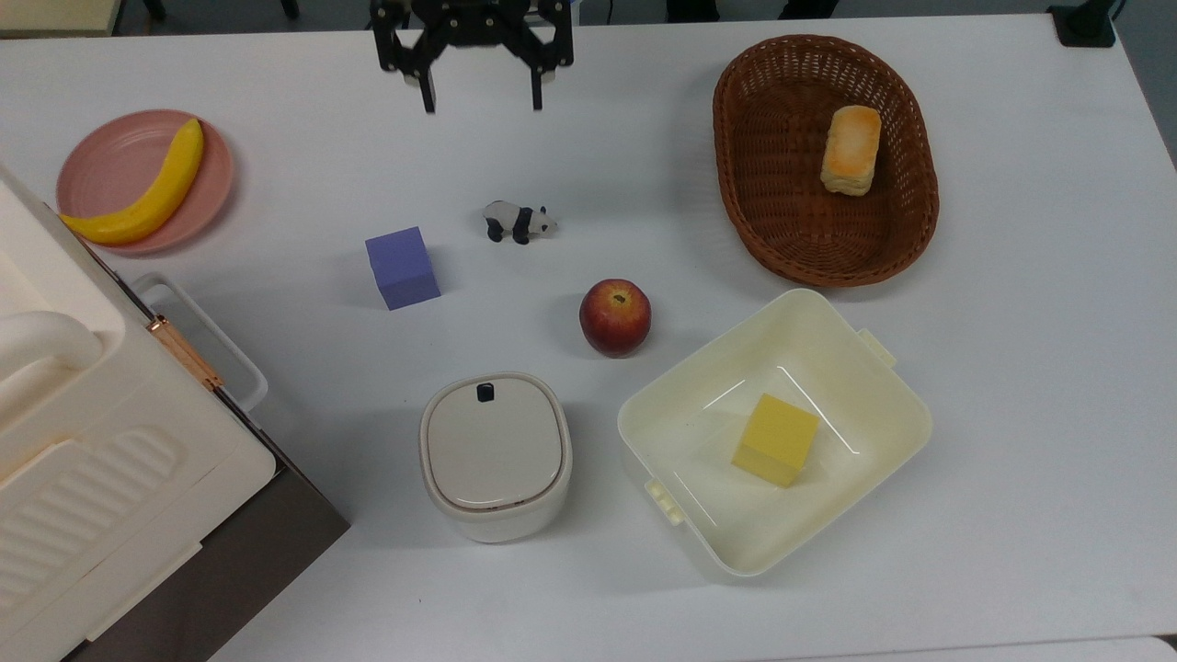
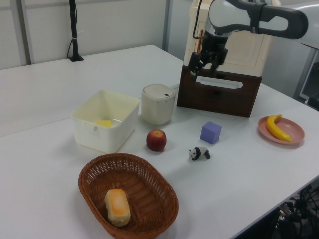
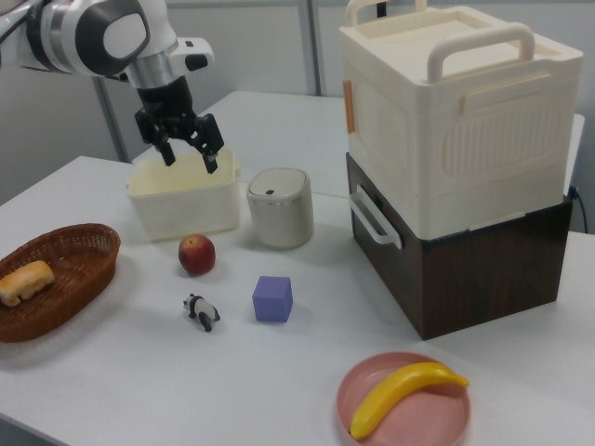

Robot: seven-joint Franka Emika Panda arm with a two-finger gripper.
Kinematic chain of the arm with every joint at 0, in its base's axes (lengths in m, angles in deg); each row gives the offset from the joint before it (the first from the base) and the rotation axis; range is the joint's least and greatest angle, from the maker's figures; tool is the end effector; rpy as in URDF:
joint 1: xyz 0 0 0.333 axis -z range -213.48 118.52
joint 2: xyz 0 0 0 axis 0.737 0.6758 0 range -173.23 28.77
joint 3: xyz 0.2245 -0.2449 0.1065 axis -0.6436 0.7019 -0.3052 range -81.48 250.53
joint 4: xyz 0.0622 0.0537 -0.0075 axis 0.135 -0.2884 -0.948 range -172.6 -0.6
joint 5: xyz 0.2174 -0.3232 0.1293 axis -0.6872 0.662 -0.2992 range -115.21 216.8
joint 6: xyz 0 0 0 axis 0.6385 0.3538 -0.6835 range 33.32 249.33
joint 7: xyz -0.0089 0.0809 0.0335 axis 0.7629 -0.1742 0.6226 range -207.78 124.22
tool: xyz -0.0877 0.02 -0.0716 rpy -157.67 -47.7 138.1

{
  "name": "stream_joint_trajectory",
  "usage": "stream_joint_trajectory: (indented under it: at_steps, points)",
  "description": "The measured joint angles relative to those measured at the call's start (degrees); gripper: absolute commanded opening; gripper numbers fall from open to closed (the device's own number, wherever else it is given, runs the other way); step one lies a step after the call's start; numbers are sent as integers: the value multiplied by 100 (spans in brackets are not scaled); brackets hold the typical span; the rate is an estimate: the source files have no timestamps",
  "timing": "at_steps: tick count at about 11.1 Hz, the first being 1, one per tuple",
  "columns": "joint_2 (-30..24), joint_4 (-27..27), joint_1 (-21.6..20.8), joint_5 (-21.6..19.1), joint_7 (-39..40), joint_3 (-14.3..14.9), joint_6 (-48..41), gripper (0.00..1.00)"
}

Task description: Close the trash can

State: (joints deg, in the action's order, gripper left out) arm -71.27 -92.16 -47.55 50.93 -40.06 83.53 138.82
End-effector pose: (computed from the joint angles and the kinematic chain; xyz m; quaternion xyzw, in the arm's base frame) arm 0.6001 0.0108 0.6151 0.9973 0.0245 0.0695 0.0014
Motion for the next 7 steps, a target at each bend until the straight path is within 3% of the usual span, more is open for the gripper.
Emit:
stream_joint_trajectory:
  at_steps: [3, 7]
  points:
    - [-127, 67, 274, 0, -571, 6, -742, 100]
    - [-287, 114, 689, -3, -596, 11, -883, 100]
